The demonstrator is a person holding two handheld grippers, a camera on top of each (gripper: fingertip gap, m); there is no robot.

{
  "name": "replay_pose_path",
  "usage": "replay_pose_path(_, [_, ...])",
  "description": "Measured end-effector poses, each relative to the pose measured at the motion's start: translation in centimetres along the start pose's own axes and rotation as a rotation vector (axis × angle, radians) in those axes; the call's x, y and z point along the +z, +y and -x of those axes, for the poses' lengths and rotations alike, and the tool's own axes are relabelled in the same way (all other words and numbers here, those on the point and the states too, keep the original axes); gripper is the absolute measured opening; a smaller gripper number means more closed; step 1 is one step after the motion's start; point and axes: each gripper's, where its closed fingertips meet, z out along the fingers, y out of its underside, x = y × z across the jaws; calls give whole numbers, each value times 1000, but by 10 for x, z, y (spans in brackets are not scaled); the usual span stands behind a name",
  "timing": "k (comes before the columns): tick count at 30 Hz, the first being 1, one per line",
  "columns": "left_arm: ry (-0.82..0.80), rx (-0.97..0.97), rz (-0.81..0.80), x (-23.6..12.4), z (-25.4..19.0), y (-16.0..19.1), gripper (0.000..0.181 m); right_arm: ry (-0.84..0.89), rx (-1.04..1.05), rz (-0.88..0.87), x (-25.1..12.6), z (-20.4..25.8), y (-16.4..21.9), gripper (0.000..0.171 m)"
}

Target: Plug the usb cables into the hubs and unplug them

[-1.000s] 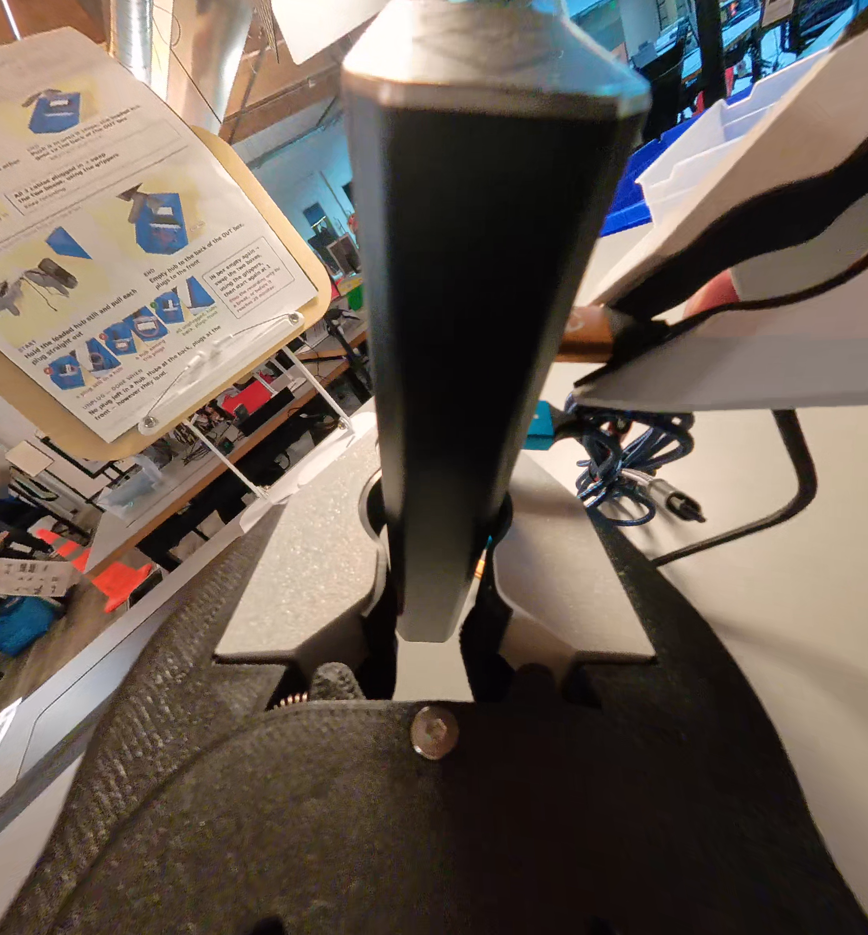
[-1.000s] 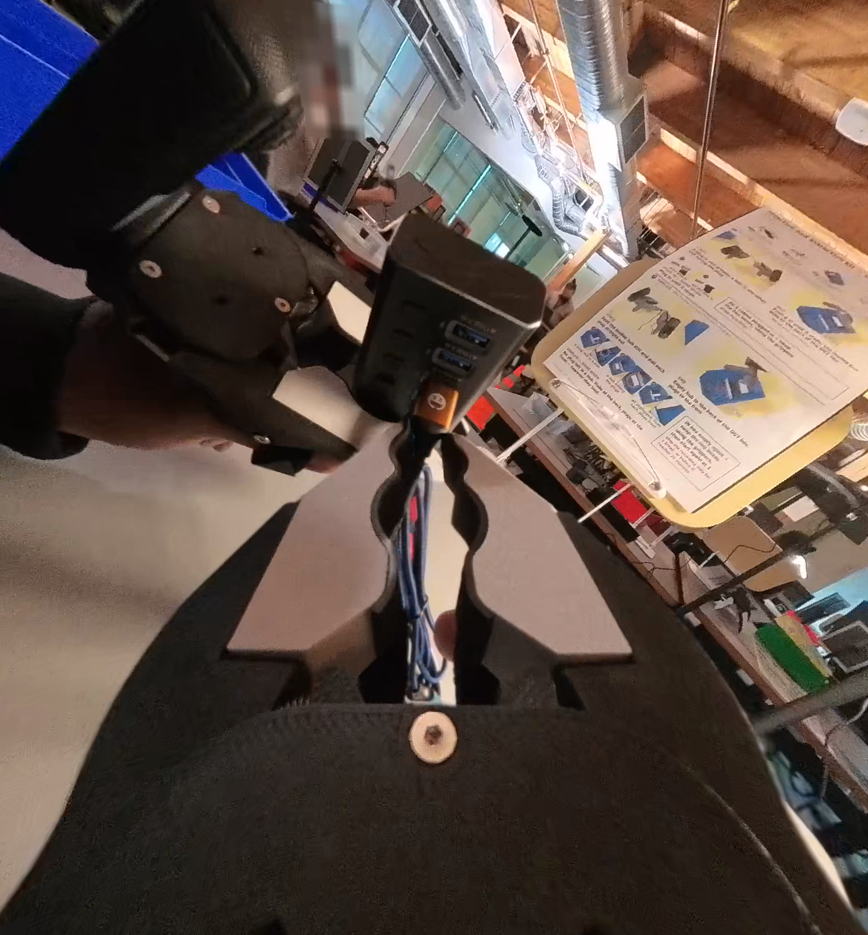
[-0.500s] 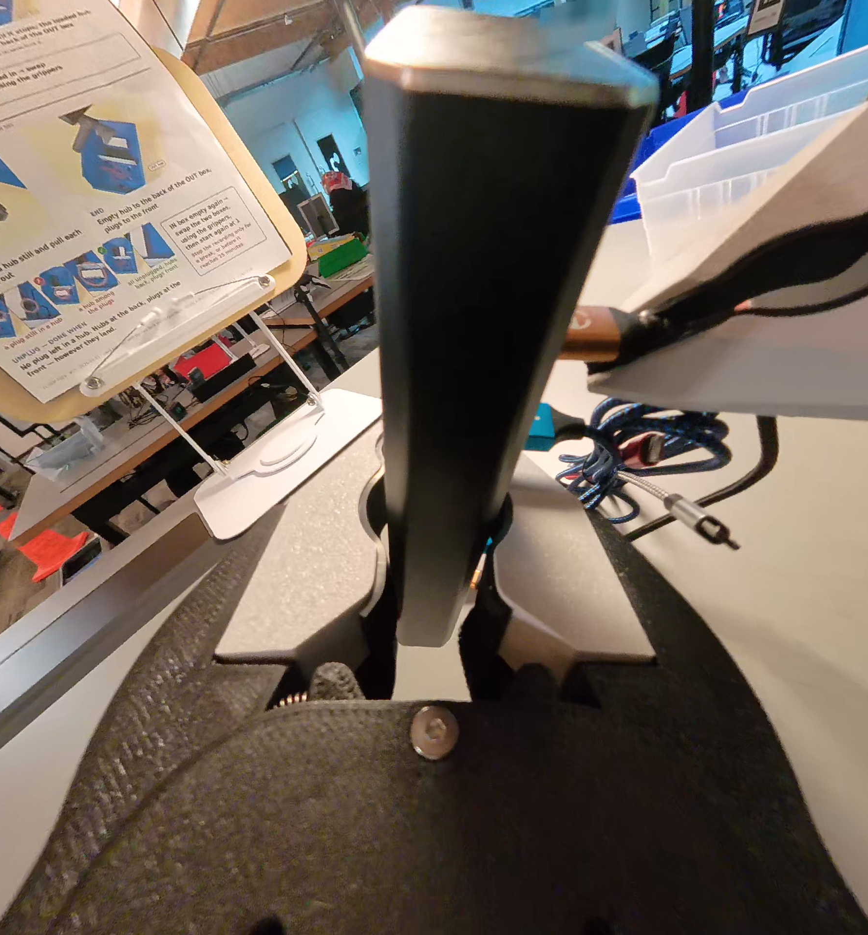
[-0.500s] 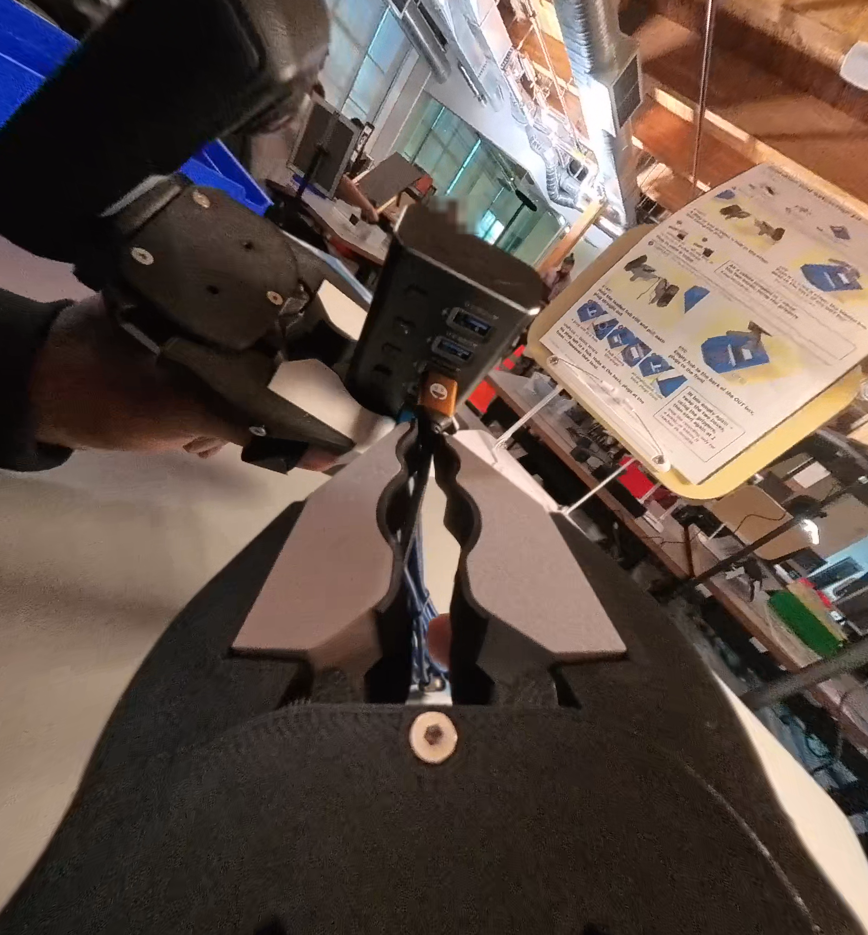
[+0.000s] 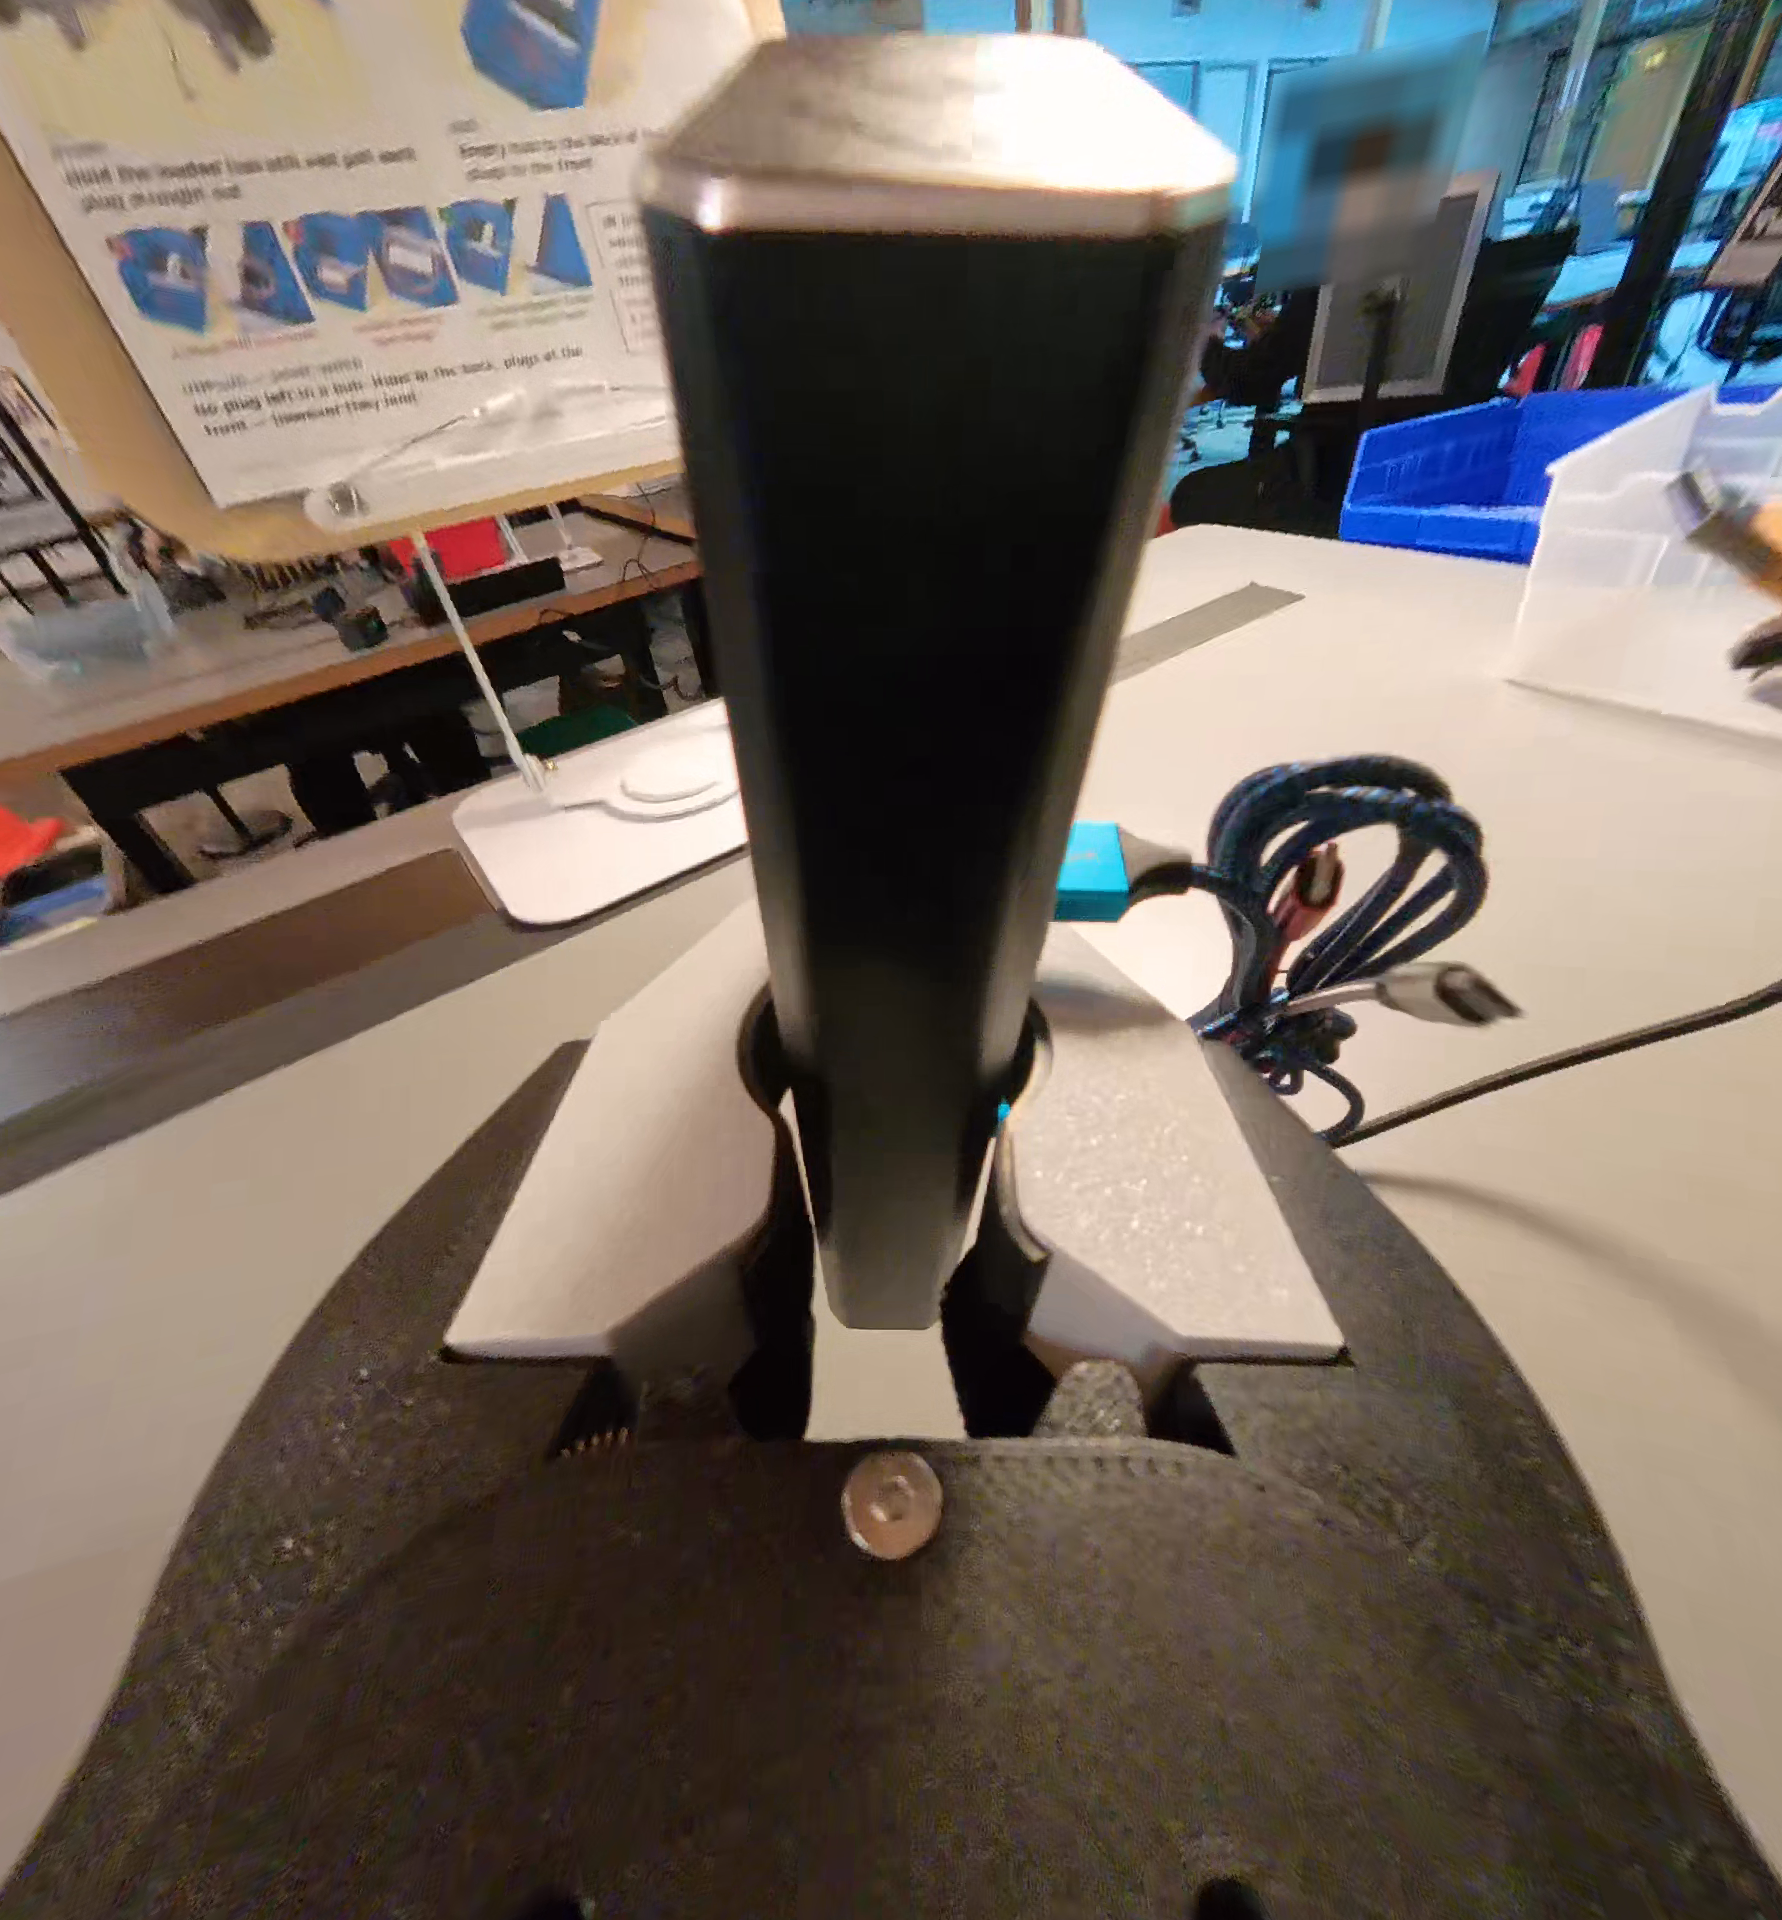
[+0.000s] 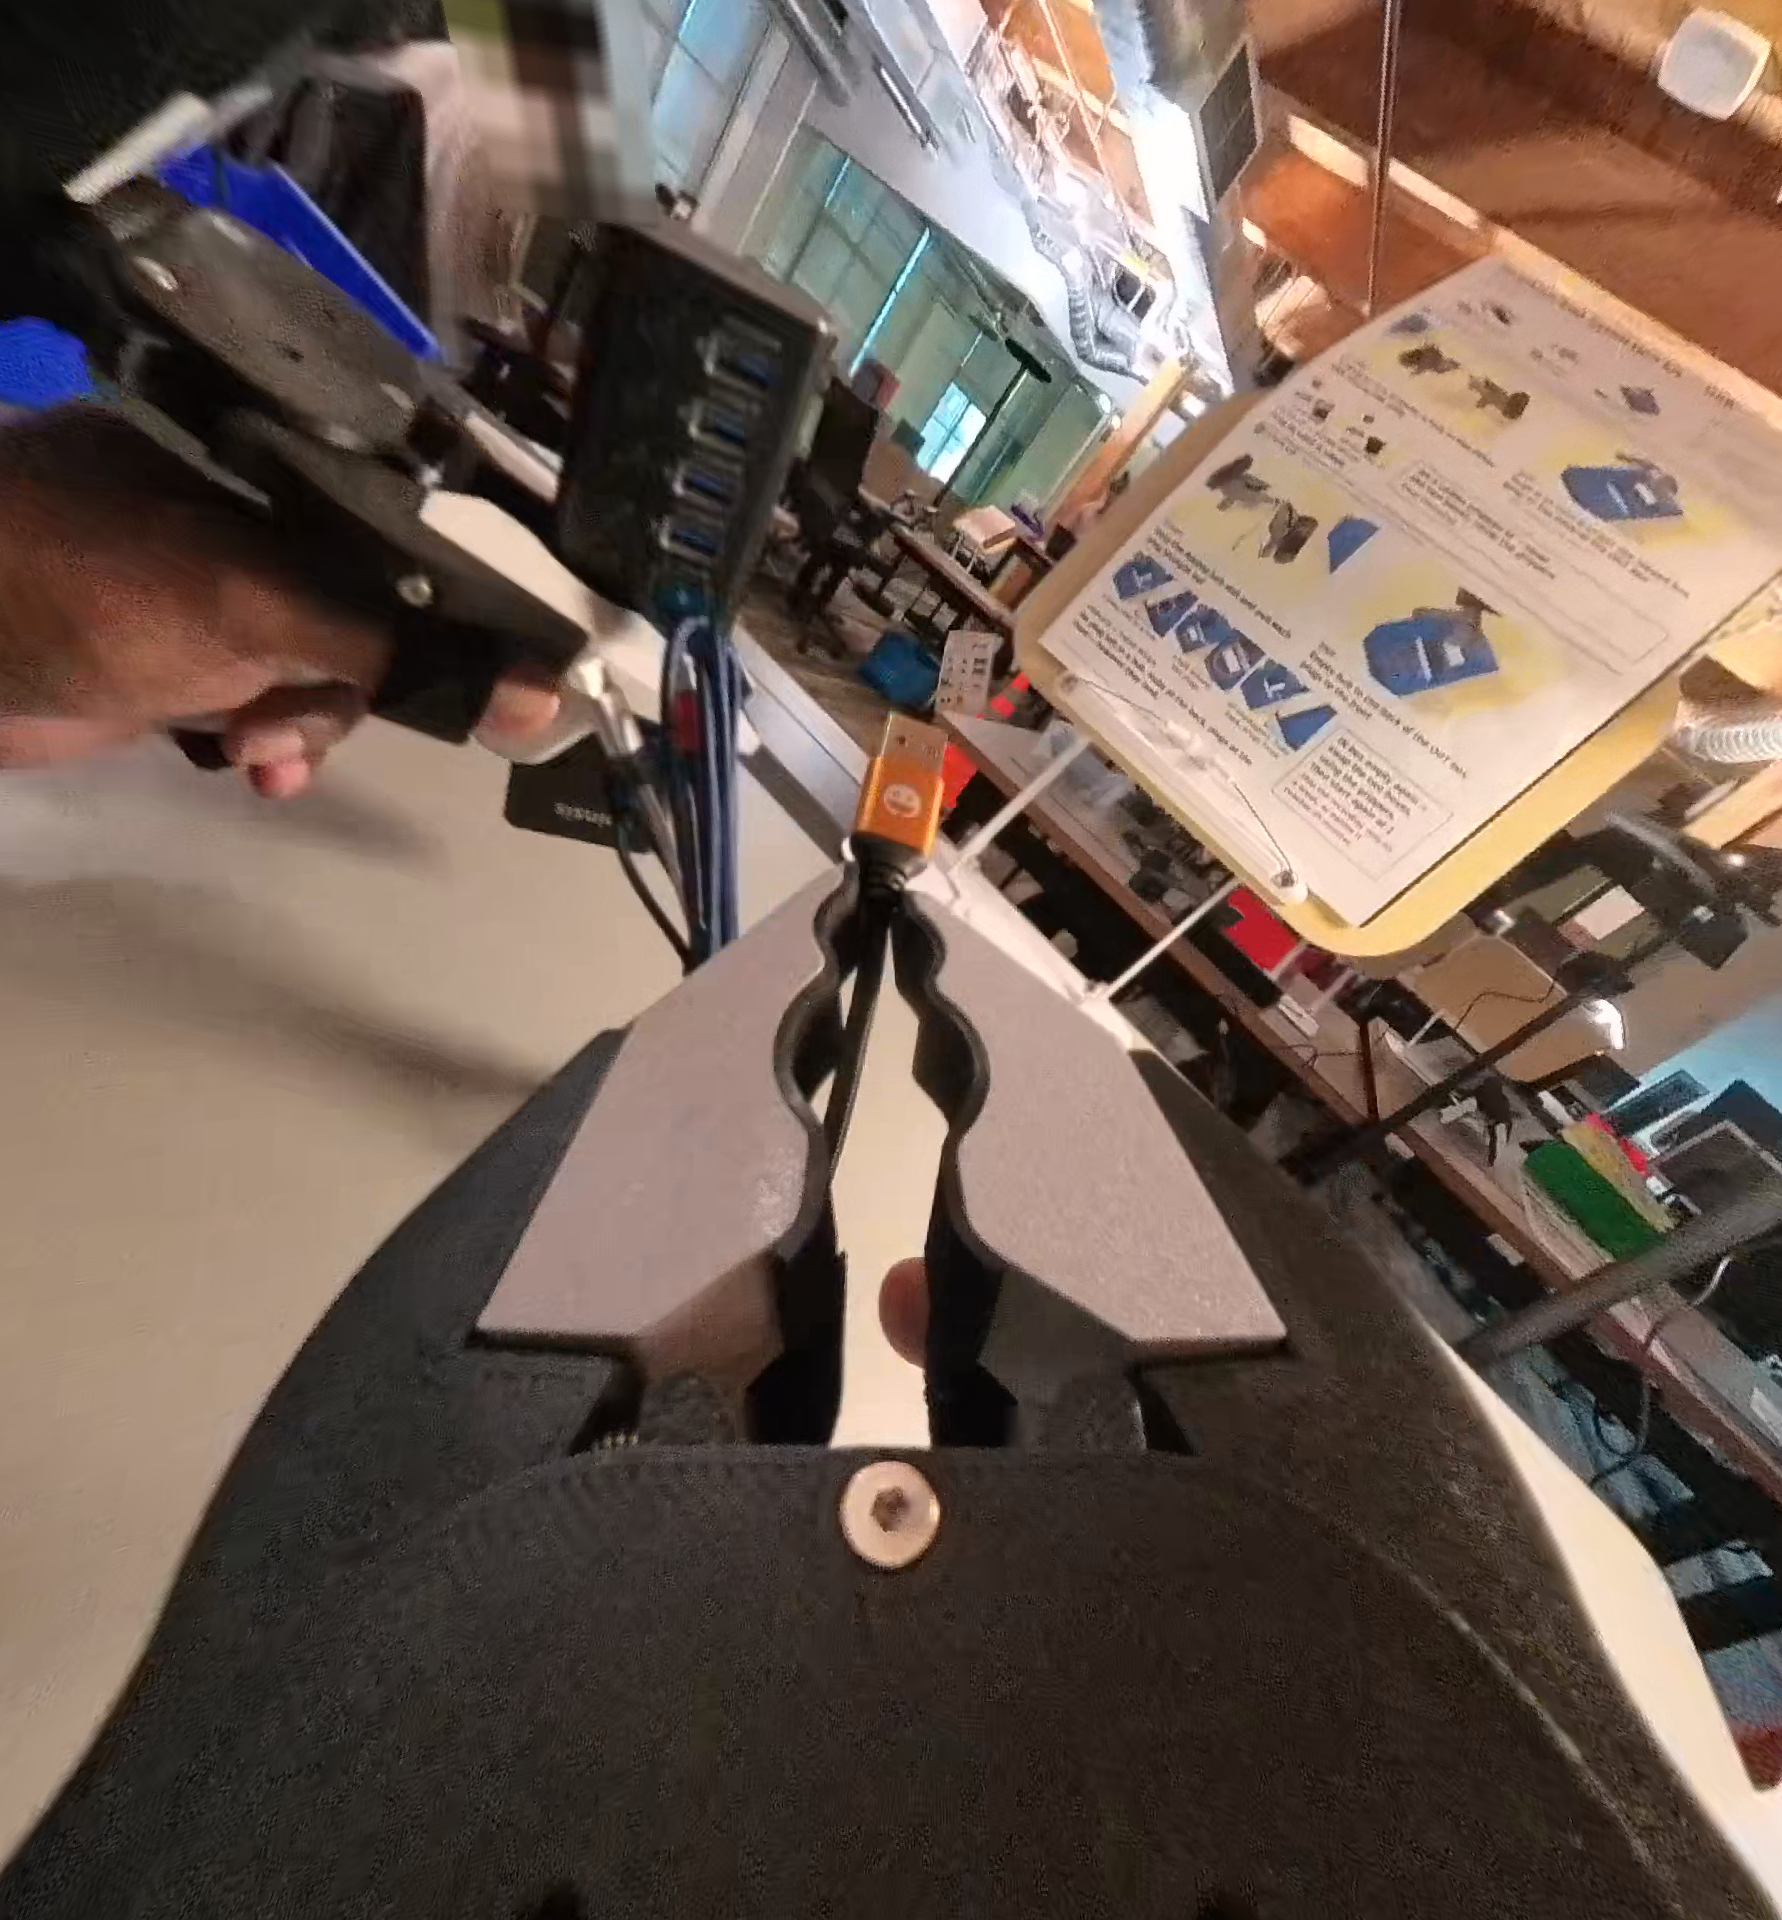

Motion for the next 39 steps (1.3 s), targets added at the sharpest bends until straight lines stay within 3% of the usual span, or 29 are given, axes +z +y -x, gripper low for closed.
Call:
replay_pose_path(7, [172,-361,23,3,-8,7,31,52,120,205,3,-61,74,6])
replay_pose_path(13, [343,-714,54,3,-6,14,29,-29,341,440,-5,-88,152,6])
replay_pose_path(17, [472,-836,184,8,-29,35,31,-90,386,612,-12,-79,195,7])
replay_pose_path(20, [513,-828,296,10,-51,52,30,-56,298,692,-17,-84,212,23])
replay_pose_path(24, [511,-757,369,12,-69,64,32,-29,259,651,-17,-89,199,36])
replay_pose_path(29, [528,-745,380,11,-80,64,32,-107,262,500,-6,-64,160,37])
replay_pose_path(34, [539,-751,381,11,-89,62,32,-269,269,312,0,-20,106,37])
replay_pose_path(39, [541,-787,379,11,-96,62,31,-506,455,136,-10,21,49,37])
